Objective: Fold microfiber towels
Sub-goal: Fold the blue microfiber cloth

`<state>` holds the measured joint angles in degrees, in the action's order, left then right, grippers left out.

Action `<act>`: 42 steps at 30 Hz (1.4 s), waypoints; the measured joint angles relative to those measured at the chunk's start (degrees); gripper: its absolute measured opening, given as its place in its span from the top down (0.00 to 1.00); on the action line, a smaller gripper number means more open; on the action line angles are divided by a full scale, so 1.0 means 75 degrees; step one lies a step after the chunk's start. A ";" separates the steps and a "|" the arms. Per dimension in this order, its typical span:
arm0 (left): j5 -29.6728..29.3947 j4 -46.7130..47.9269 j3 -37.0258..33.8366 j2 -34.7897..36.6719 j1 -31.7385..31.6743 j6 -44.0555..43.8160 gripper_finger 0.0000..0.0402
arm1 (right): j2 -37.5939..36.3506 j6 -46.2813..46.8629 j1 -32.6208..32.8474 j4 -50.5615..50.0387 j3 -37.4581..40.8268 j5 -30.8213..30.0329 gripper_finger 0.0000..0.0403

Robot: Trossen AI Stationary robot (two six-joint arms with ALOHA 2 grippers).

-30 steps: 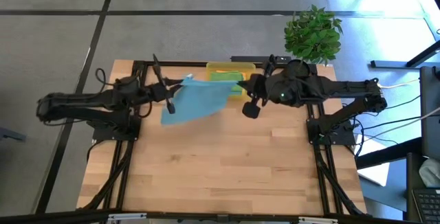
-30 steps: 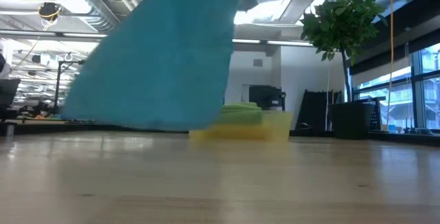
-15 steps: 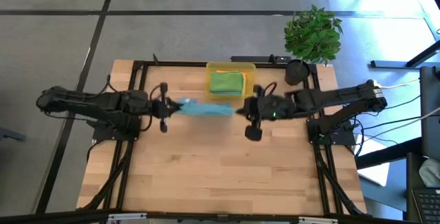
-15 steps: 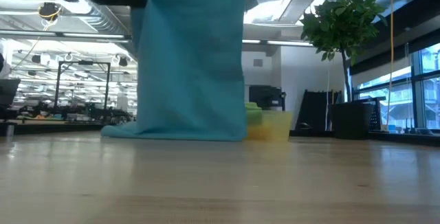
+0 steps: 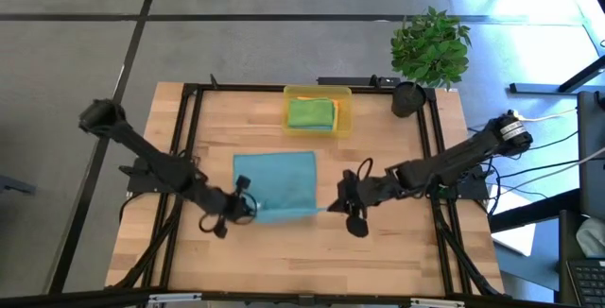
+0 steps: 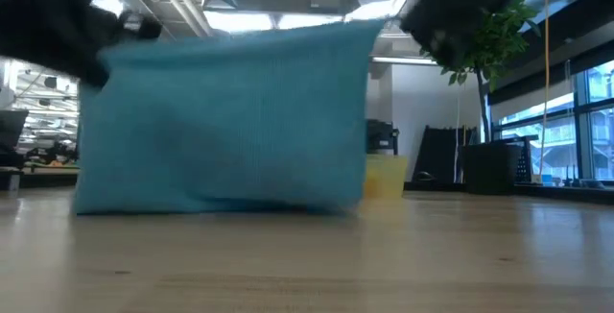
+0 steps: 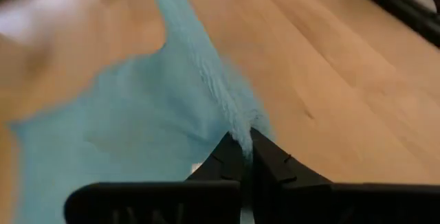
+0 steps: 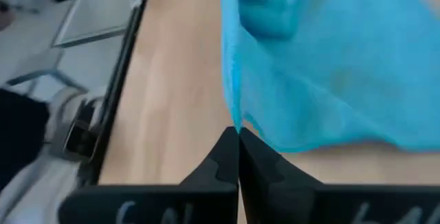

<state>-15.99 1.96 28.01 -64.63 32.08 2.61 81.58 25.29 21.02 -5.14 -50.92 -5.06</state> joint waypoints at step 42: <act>-0.0790 -0.1151 0.0667 -0.2765 0.2053 -0.4101 0.64 | 0.2055 -0.0428 -0.0565 0.3973 0.1493 -0.0122 0.82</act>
<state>-21.92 -6.67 33.01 -85.36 47.47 -28.15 97.00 22.08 16.78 24.66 -39.72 -5.97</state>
